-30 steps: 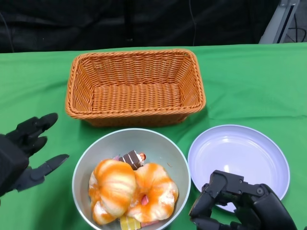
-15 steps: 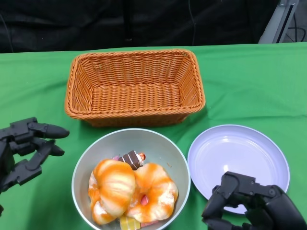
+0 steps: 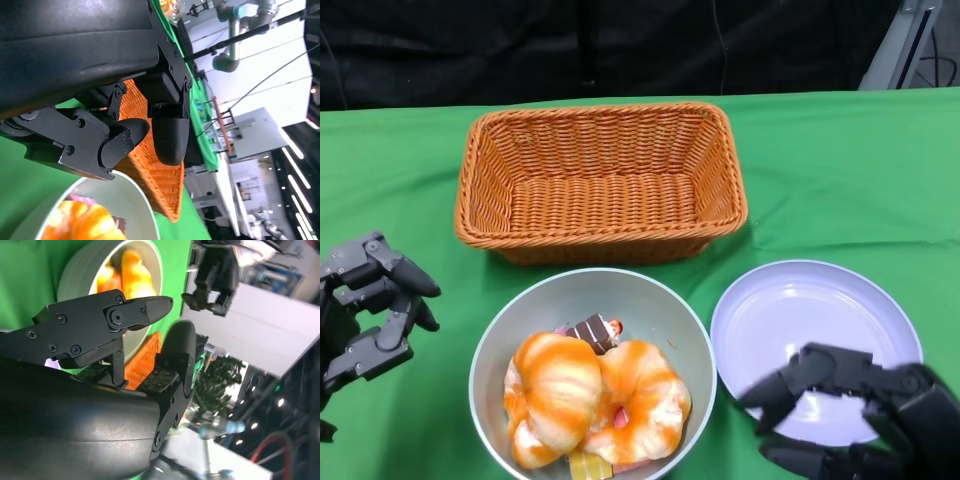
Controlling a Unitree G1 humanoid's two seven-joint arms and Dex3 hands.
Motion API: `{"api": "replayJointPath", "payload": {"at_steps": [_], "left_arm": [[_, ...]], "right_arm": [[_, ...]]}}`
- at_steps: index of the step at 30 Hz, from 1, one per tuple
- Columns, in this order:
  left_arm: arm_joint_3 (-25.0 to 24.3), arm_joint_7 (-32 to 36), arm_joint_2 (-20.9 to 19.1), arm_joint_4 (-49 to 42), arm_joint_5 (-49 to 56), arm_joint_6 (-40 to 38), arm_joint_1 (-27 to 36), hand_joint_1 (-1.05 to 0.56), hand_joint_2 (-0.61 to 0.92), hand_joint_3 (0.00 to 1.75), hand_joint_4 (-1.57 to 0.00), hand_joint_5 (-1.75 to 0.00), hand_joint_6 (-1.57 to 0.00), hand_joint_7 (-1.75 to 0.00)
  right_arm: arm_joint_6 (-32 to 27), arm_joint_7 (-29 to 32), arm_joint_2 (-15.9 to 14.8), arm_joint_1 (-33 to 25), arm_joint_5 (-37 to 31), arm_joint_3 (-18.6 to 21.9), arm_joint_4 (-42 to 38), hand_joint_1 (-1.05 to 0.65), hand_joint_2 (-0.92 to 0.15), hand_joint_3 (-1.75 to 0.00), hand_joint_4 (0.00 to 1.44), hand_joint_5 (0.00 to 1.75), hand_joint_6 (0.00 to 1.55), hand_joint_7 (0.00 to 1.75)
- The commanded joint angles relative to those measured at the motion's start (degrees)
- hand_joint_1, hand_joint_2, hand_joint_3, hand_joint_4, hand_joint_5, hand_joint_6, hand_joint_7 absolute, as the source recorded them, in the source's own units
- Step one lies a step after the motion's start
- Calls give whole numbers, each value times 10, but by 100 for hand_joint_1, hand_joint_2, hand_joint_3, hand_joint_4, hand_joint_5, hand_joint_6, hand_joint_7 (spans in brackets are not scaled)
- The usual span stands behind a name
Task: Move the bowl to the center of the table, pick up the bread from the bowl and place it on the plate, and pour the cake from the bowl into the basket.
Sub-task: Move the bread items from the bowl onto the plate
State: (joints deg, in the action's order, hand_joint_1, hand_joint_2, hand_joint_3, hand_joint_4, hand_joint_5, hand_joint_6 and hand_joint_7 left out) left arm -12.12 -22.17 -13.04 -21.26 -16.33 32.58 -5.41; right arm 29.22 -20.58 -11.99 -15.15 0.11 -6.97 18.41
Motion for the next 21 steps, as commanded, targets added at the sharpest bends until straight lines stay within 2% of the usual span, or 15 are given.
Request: {"api": "replayJointPath", "payload": {"at_steps": [1,3,4,10,13,16,21], "left_arm": [[-9,-8,-3,-1,-10,1,-6,-6,62,103,-75,-169,-77,-140],[-10,-10,-3,1,-12,0,-5,-6,62,103,-76,-169,-77,-140],[-11,-10,-2,1,-12,-1,-5,-5,62,104,-76,-169,-77,-140],[-11,-10,1,-4,-7,5,-8,-2,61,108,-75,-170,-75,-142],[-11,-11,1,-4,-7,5,-8,-2,61,106,-74,-170,-75,-143],[-11,-14,0,-6,-7,2,-9,0,62,106,-74,-170,-75,-144],[-12,-13,2,-16,-2,11,-12,1,61,106,-75,-170,-75,-144]], "right_arm": [[-6,-5,-30,18,-54,5,35,-47,-92,-6,44,67,55,15],[-11,-5,-39,26,-72,2,47,-47,-92,-5,44,50,55,6],[-13,-4,-41,27,-74,1,49,-47,-92,-5,44,48,55,5],[-44,-7,-47,118,-150,-24,61,-55,-89,0,47,25,58,1],[-50,-2,-47,133,-166,-31,61,-57,-89,0,49,21,58,1],[-38,5,-38,191,-226,-65,30,-60,-88,0,51,19,57,1],[-34,23,-22,247,-280,-110,-18,-63,-89,0,52,17,56,0]]}}
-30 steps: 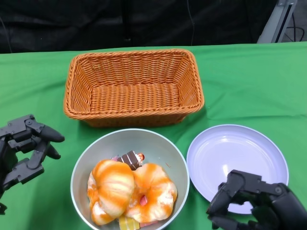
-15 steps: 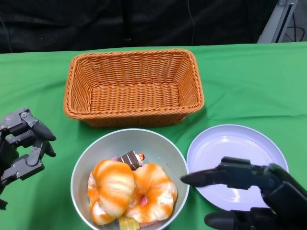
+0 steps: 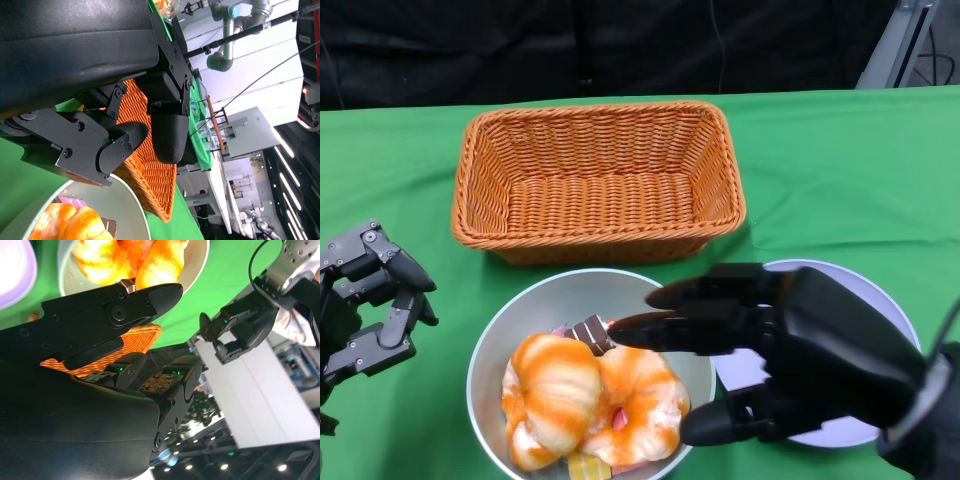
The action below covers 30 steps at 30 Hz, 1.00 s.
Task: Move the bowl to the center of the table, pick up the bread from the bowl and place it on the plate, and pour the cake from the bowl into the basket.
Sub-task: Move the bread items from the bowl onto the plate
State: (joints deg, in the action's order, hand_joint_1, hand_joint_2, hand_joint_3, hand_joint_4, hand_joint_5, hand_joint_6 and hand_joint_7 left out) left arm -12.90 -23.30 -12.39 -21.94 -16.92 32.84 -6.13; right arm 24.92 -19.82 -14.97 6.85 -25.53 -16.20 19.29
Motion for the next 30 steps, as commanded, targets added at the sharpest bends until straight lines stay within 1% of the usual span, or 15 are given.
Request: {"api": "replayJointPath", "payload": {"at_steps": [1,3,6,11,12,13,16,19,23,26,30], "left_arm": [[-4,-2,-4,-11,5,11,-6,1,61,107,-75,-169,-75,-144],[-5,-2,-4,-15,6,15,-7,1,61,108,-75,-169,-75,-143],[-6,2,-4,-16,10,12,-7,2,61,108,-75,-170,-75,-143],[-6,4,-4,-18,12,11,-8,1,61,109,-72,-173,-73,-144],[-8,16,-4,-19,21,9,-9,1,61,109,-71,-174,-72,-144],[-9,24,-4,-20,28,8,-9,-3,60,107,-69,-174,-72,-144],[-10,36,-4,-20,38,6,-10,-5,60,106,-67,-175,-73,-142],[-14,41,0,-15,32,-6,-12,-3,65,102,-72,-174,-73,-142],[-20,63,6,-7,35,-20,-12,-3,66,101,-74,-172,-74,-139],[-21,79,8,-3,43,-21,-12,-4,61,110,-74,-174,-73,-142],[-18,94,10,8,46,-29,-9,-5,58,116,-78,-175,-74,-143]], "right_arm": [[12,23,12,37,-33,-27,-40,-63,-89,0,53,16,56,0],[16,34,18,49,-44,-37,-57,-63,-87,0,55,16,57,0],[25,43,28,82,-65,-63,-102,-64,-89,-1,56,14,56,0],[36,58,30,99,-75,-74,-128,-65,-89,0,57,11,55,0],[39,62,33,110,-88,-84,-146,-64,-88,0,57,10,55,0],[42,66,36,118,-97,-92,-160,-65,-89,0,55,8,51,0],[47,75,36,129,-106,-101,-178,-65,-89,0,53,6,48,0],[55,65,40,153,-108,-125,-225,-64,-90,0,50,4,44,0],[98,105,50,182,-123,-151,-307,-63,-87,0,52,5,46,1],[122,138,56,196,-144,-164,-352,-65,-88,0,55,6,46,1],[137,205,67,213,-198,-183,-396,-65,-90,-1,56,5,45,0]]}}
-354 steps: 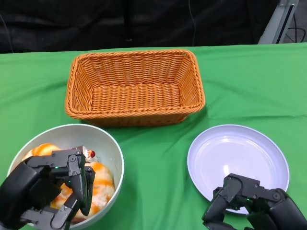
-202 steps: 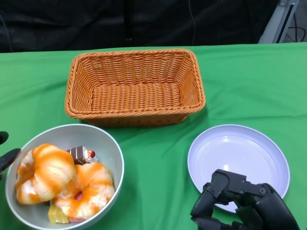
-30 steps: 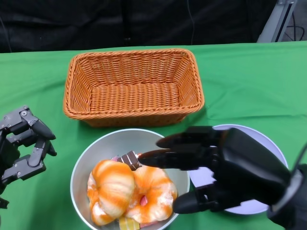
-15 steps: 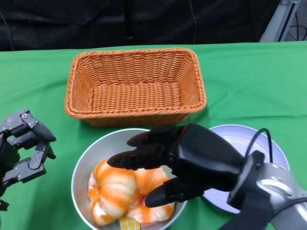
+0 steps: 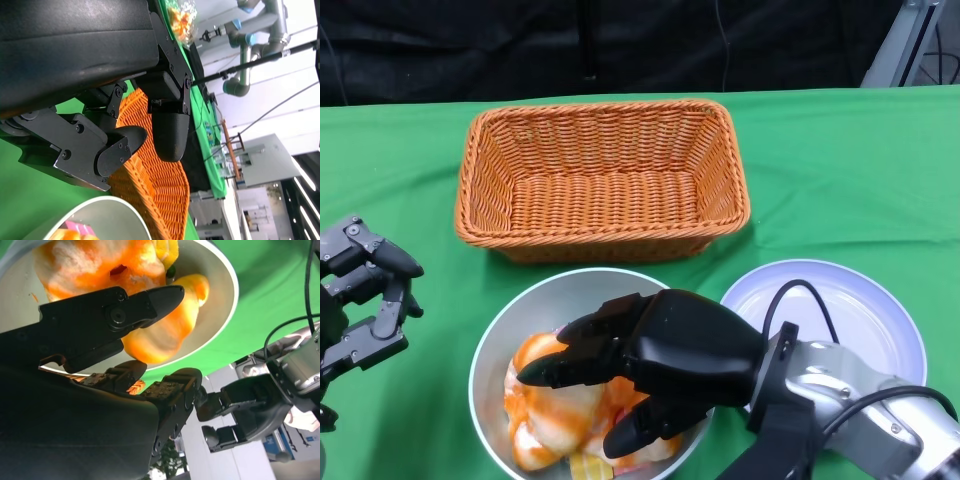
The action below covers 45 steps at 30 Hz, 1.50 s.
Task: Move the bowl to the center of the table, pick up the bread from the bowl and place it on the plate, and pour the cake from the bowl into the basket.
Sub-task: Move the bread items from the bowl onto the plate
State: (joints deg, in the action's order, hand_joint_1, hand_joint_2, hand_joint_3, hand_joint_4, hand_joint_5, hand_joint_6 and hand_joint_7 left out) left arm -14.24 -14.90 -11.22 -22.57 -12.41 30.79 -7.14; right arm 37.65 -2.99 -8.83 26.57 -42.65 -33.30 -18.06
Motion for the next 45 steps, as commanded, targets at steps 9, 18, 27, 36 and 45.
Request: {"api": "replayJointPath", "payload": {"at_steps": [9,18,27,36,45], "left_arm": [[-4,23,-1,16,14,-7,2,-4,55,119,-79,-175,-73,-144],[-2,28,3,32,15,-17,12,-3,57,118,-78,-175,-73,-144],[-1,29,2,30,20,-15,15,-3,59,115,-77,-175,-72,-145],[-2,27,1,10,20,3,8,-4,56,116,-77,-175,-74,-142],[-2,27,0,8,19,6,8,-4,55,117,-77,-175,-75,-141]], "right_arm": [[12,119,13,40,-75,-39,-68,-65,-88,0,56,5,48,1],[-23,180,26,56,-134,-81,-102,-61,-86,0,56,3,51,1],[-31,282,41,69,-169,-109,-136,-46,-90,-2,66,7,65,4],[-52,363,50,87,-210,-146,-174,-40,-88,0,67,94,98,2],[-56,380,50,96,-207,-158,-186,-40,-88,0,64,102,100,1]]}}
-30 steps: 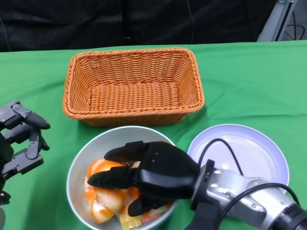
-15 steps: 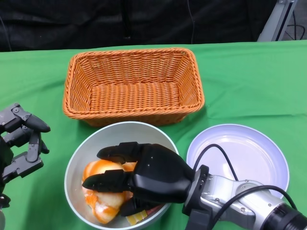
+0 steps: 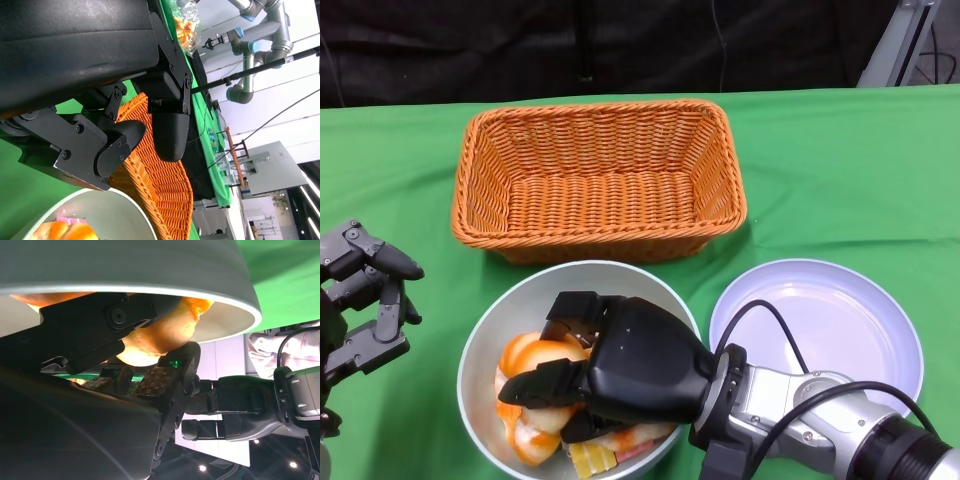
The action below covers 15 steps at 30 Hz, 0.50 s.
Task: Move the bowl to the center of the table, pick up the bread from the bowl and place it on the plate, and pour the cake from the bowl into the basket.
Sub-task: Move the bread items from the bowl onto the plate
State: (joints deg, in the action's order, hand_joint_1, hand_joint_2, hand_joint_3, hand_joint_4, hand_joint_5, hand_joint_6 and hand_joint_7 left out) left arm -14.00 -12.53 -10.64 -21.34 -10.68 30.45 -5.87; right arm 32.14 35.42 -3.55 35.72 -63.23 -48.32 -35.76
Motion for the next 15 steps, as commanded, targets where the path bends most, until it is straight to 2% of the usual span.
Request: {"api": "replayJointPath", "payload": {"at_steps": [1,3,4,6,12,13,14,15], "left_arm": [[-4,3,-6,-4,2,9,-5,-4,55,117,-77,-175,-75,-141],[-4,3,-6,-4,2,9,-5,-4,55,117,-77,-175,-75,-141],[-4,2,-5,-8,2,12,-6,-4,55,117,-77,-175,-75,-141],[-3,1,-5,-12,2,16,-7,-4,55,117,-76,-175,-75,-142],[-2,7,-4,-11,7,15,-7,-5,56,115,-77,-175,-74,-144],[-2,8,-3,-10,9,14,-6,-5,56,114,-77,-175,-74,-144],[-2,8,-3,-9,10,13,-6,-5,57,114,-77,-175,-73,-144],[-3,8,-3,-9,11,14,-6,-5,57,113,-77,-175,-73,-144]], "right_arm": [[-1,-4,-3,4,-1,-8,-9,-40,-88,0,64,102,100,1],[-1,-3,-3,5,0,-9,-9,-40,-88,0,64,103,100,1],[2,30,-1,8,-4,-8,-17,-39,-87,0,65,110,104,3],[7,76,1,13,-8,-8,-30,-36,-83,0,65,144,116,10],[33,179,4,30,10,18,-44,-31,-86,-1,56,169,116,16],[39,175,0,30,19,26,-35,-31,-86,0,55,171,111,26],[44,168,-3,29,27,32,-29,-31,-88,0,58,162,98,49],[52,160,-8,29,36,39,-21,-31,-88,0,59,157,91,61]]}}
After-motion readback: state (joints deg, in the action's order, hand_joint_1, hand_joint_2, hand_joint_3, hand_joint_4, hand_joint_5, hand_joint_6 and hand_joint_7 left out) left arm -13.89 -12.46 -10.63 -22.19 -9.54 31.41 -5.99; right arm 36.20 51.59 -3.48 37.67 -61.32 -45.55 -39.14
